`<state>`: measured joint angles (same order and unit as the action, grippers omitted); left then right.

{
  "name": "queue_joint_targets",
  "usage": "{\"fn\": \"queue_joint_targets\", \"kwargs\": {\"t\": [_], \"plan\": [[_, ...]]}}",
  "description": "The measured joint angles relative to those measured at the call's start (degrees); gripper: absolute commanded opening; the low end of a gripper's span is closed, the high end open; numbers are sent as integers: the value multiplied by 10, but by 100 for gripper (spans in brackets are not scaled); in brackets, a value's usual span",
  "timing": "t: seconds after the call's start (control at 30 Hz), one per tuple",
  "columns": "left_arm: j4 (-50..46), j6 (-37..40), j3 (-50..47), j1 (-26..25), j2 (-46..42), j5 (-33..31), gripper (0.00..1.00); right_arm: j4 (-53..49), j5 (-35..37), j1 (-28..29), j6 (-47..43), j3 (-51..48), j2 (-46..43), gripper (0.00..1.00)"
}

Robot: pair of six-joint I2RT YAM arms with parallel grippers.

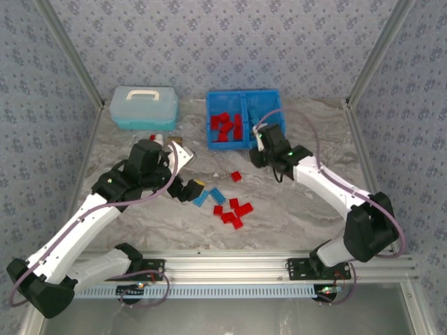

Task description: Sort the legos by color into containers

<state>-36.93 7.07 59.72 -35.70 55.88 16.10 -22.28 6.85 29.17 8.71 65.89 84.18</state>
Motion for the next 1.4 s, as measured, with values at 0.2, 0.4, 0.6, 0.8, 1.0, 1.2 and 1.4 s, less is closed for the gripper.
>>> {"fn": "queue_joint_targets", "kwargs": {"t": [0.2,0.4,0.6,0.8,1.0,1.2,1.4], "plan": [[7,1,-8,0,-15,6,99,3,-6,-70,16,192,160,31],[8,4,-23,0,-28,-3,99,-21,7,-88,25,341,328,33],[10,4,-25,0,-30,-7,99,-78,53,-92,20,469,438,41],[11,5,-28,0,-30,-8,99,-121,71,-101,-1,535,454,63],[12,-5,-30,0,-17,-30,99,-131,68,-102,-8,527,415,63],[26,-102,-28,-9,61,-76,99,-55,9,-90,6,285,193,76],[60,-199,-7,-67,177,-133,96,47,-52,-39,25,52,-80,93]]}}
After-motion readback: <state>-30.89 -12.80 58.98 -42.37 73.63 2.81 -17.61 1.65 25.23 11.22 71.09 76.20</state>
